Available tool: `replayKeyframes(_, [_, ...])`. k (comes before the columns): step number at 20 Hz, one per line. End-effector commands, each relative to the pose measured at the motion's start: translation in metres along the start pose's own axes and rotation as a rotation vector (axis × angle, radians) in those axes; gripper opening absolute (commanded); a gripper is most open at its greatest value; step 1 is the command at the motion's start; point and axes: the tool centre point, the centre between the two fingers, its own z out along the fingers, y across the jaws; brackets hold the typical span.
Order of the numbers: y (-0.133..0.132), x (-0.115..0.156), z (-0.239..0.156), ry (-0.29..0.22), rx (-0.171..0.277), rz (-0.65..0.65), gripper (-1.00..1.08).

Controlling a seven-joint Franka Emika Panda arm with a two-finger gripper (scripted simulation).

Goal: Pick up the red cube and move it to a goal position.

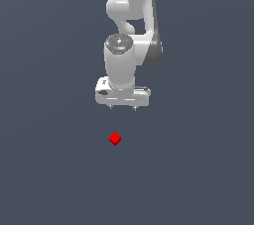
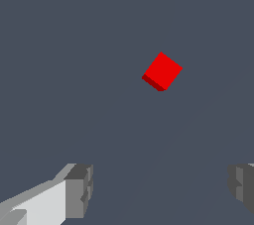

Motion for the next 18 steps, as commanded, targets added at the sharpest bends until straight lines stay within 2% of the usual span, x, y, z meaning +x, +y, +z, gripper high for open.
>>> replayKeyframes(1, [0.0,0.0,0.0,0.0,0.0,0.0,1.0])
replayKeyframes(10, [0.0,0.008,0.013,0.001,-0.001,0.057,1.0])
replayKeyframes(18, [0.004,0.03,0.046,0.003,-0.004,0.212,1.0])
